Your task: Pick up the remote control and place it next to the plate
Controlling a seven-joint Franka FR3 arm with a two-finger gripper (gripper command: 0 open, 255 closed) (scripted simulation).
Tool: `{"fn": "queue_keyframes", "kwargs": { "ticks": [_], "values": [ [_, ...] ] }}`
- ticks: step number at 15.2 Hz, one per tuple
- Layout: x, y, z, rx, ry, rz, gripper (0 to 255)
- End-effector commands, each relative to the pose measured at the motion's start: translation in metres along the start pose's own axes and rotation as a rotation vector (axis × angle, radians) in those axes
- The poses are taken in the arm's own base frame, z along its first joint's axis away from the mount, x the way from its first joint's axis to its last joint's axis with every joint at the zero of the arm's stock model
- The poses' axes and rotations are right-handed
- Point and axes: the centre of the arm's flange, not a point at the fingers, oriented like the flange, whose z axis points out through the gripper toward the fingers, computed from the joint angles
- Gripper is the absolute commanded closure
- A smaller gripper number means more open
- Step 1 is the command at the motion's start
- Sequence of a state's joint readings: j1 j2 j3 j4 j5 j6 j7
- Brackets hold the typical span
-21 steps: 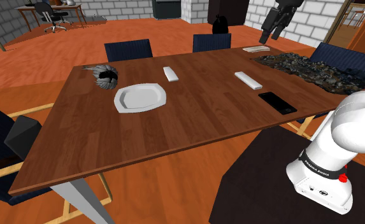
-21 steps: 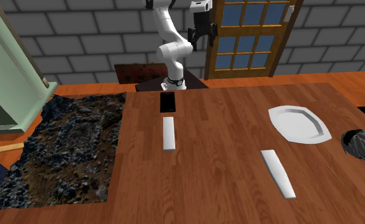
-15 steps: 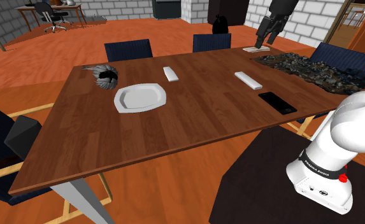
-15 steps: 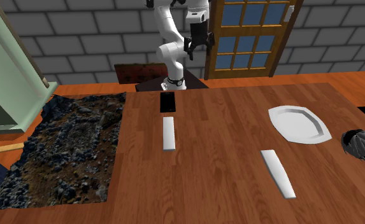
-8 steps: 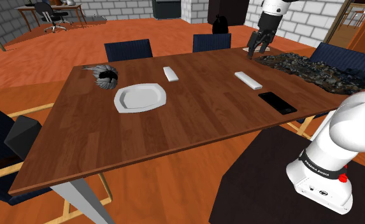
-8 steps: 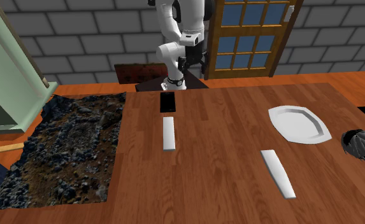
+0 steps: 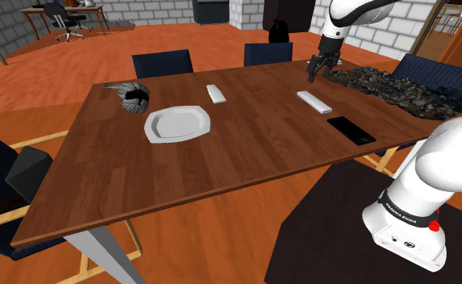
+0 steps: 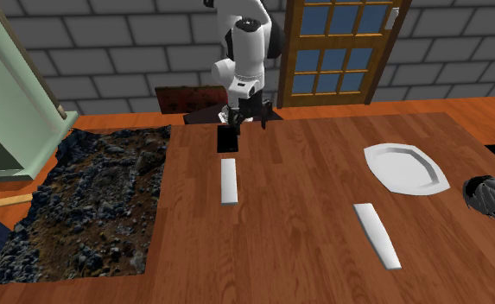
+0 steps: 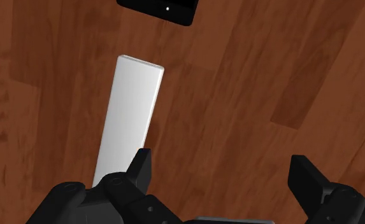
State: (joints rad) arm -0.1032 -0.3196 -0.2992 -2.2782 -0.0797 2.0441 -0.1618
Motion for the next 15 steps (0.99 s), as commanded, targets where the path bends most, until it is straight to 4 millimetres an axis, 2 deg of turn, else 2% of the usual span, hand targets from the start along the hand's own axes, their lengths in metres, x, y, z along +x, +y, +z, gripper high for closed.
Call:
{"fn": "queue_keyframes", "kwargs": {
  "ticks": [1,12,15],
  "values": [
    [0.008,0.015,0.019,-0.005,-0.01,0.013,0],
    [0.066,0.106,0.117,-0.029,-0.067,0.088,0],
    [0.066,0.107,0.128,-0.029,-0.068,0.088,0]
  ]
}}
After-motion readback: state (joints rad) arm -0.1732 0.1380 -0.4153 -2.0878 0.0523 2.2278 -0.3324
